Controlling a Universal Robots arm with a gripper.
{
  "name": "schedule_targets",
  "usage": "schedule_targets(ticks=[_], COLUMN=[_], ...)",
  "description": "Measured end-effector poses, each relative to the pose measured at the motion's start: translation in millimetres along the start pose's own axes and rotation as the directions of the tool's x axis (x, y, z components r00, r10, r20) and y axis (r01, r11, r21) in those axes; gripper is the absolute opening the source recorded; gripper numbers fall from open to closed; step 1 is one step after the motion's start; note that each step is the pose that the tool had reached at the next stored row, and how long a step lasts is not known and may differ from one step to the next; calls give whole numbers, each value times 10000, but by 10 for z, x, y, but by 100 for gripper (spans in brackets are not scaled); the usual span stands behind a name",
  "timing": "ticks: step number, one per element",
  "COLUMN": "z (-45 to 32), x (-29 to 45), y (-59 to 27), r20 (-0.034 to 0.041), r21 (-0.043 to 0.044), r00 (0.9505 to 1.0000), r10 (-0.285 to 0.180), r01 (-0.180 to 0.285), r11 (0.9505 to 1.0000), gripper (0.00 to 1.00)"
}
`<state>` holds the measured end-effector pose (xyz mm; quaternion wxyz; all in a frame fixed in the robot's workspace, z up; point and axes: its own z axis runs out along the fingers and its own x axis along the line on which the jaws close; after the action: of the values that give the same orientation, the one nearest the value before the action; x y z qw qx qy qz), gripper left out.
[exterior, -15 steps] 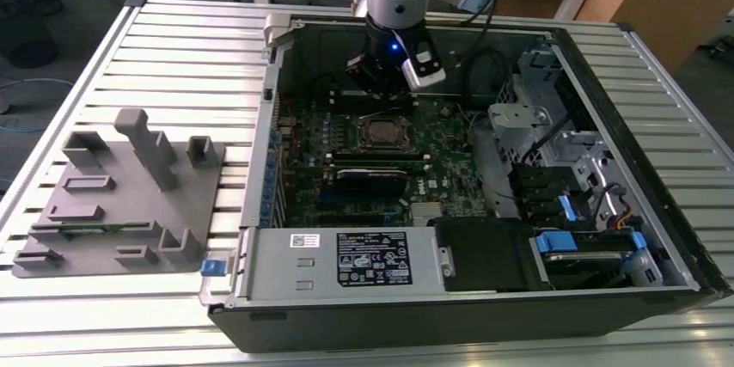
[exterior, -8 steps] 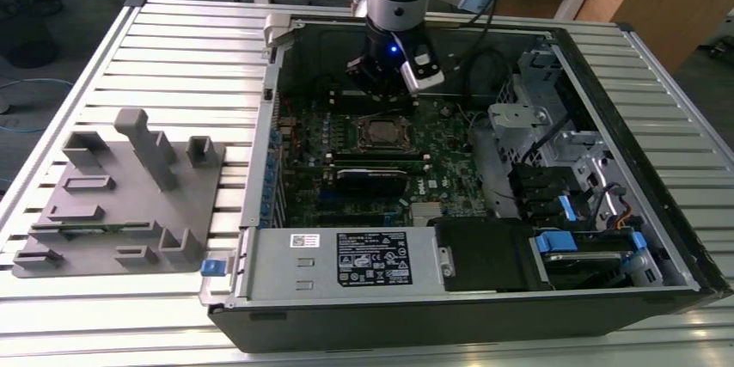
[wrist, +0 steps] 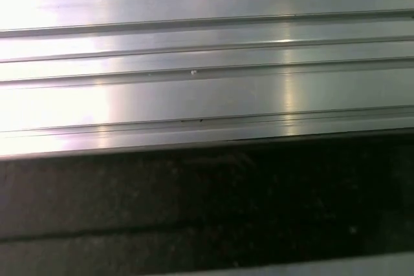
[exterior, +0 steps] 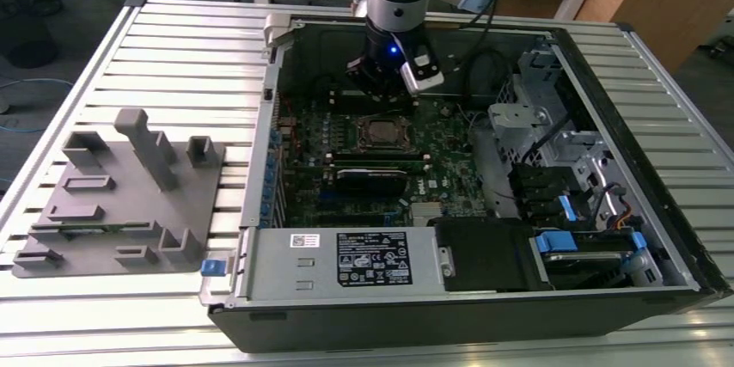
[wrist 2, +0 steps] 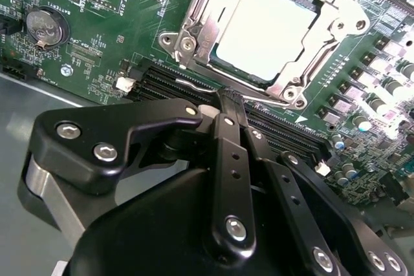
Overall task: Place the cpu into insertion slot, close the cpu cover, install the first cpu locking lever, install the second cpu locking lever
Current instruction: 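Install the first cpu locking lever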
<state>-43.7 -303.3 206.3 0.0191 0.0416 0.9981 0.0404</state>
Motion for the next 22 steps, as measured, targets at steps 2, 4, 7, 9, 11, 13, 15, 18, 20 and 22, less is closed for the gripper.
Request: schedule_targets(ticks=[2,4,7,9,11,13,15,18,20,22], z=[1,4,8,14,18,22,25,31,36,40], x=[0,-1,0,0,0,0,0,1,1,1], y=[-3,-7,-8,-9,-9,-8,-3,-2,-2,-3], r20=[0,1,1,1,1,2,5,22,48,76], r21=[0,-1,1,1,2,2,2,10,19,30], r00=[10000,10000,10000,10000,10000,10000,10000,9996,9983,9958], r10=[2,5,11,17,25,33,53,271,580,908], r01=[-2,-5,-11,-17,-25,-33,-53,-271,-580,-908], r11=[10000,10000,10000,10000,10000,10000,10000,9996,9983,9959], gripper=[11,11,11,11,11,11,11,11,11,11])
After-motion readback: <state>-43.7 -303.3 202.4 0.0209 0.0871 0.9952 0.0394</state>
